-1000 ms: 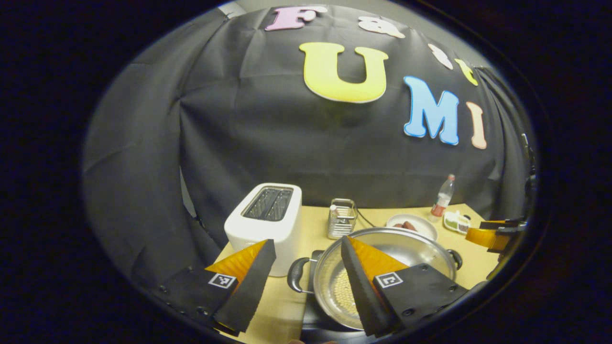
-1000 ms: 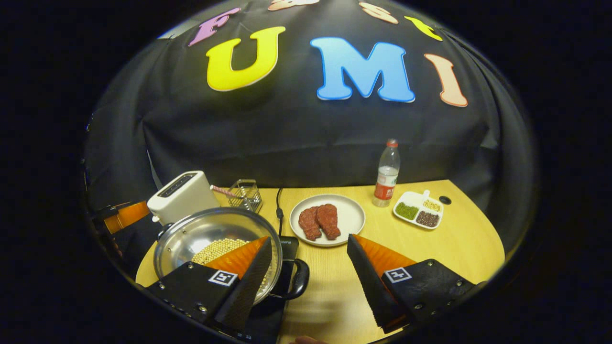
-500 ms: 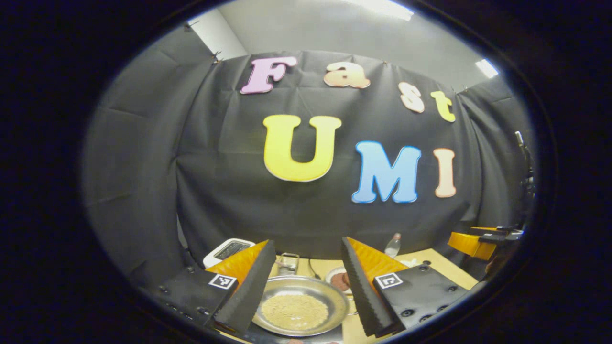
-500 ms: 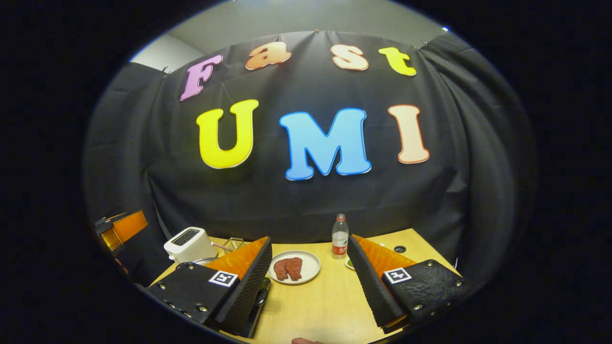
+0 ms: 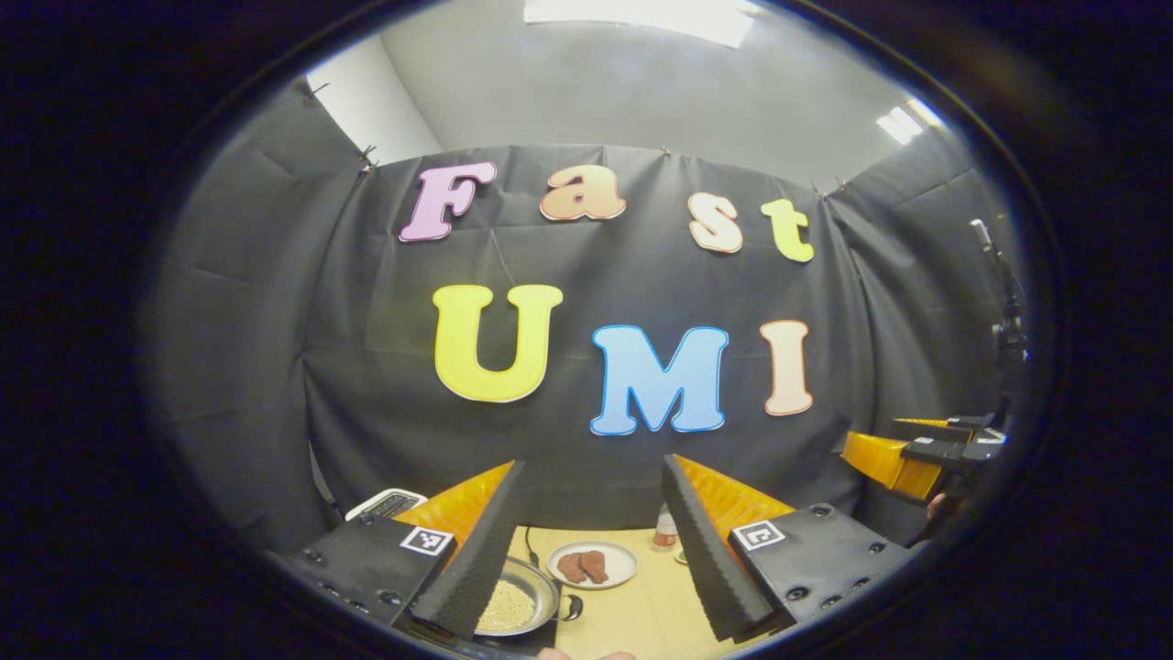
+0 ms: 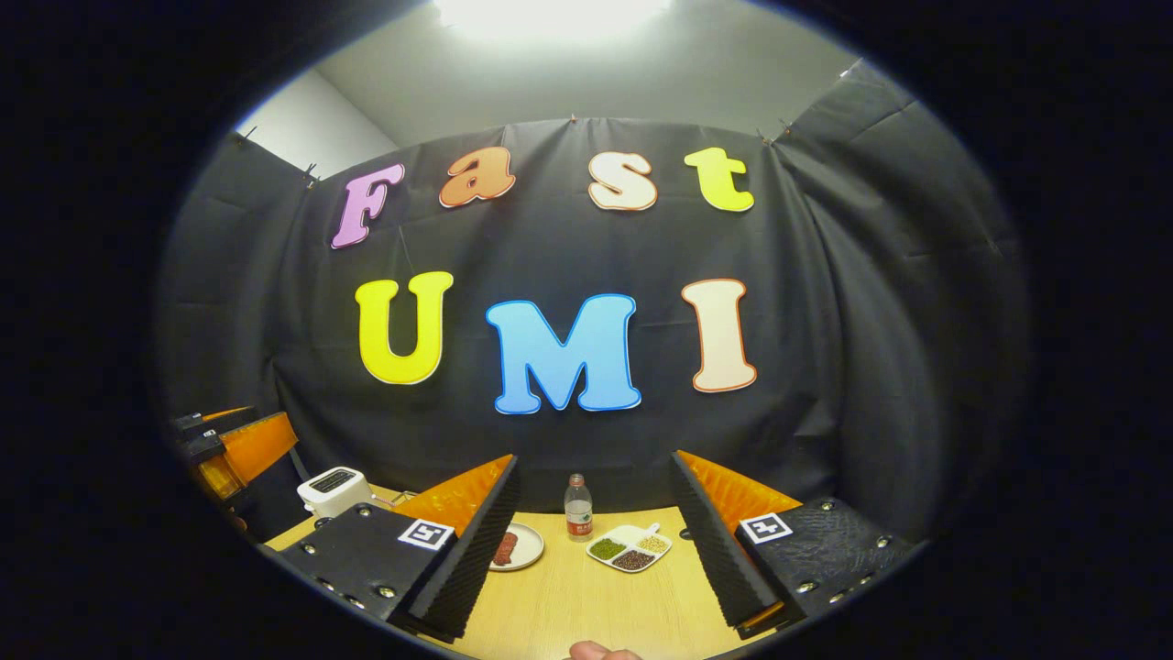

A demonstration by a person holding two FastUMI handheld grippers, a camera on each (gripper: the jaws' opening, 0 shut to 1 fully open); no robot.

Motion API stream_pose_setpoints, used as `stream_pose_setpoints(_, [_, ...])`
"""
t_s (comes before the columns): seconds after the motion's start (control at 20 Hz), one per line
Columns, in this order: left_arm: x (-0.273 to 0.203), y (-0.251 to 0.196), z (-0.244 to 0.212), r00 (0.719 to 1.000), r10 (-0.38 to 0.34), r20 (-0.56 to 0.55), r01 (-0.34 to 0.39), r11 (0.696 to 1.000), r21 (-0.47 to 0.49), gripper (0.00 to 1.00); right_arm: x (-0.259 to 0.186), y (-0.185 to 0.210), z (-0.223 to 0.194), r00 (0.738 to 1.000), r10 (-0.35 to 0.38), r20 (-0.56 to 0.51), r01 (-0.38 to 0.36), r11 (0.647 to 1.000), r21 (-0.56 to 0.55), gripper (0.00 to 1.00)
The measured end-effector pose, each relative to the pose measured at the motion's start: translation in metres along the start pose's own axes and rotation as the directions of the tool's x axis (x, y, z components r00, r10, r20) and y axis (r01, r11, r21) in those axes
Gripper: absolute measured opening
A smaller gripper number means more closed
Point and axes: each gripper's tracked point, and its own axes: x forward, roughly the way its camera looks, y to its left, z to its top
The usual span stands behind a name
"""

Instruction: First push the handle of the pot to place it horizontally, then grasp the pot with both hands and set it on the induction cooktop.

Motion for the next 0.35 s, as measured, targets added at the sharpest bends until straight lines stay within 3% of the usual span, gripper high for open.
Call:
stream_pose_setpoints(0.15, [-0.015,-0.009,0.005,0.999,0.032,0.022,-0.032,0.999,0.008,0.99,-0.004,-0.010,-0.002,1.000,0.028,0.001,-0.028,1.000,0.008,0.98])
stream_pose_setpoints(0.25, [-0.024,-0.014,0.005,0.999,0.046,0.015,-0.046,0.999,0.012,0.95,-0.011,-0.012,-0.003,0.999,0.034,-0.014,-0.034,0.999,0.011,0.98])
stream_pose_setpoints(0.35, [-0.031,-0.016,0.008,0.999,0.036,0.020,-0.036,0.999,0.009,0.99,-0.018,-0.011,0.003,0.999,0.032,-0.006,-0.032,0.999,0.017,0.98])
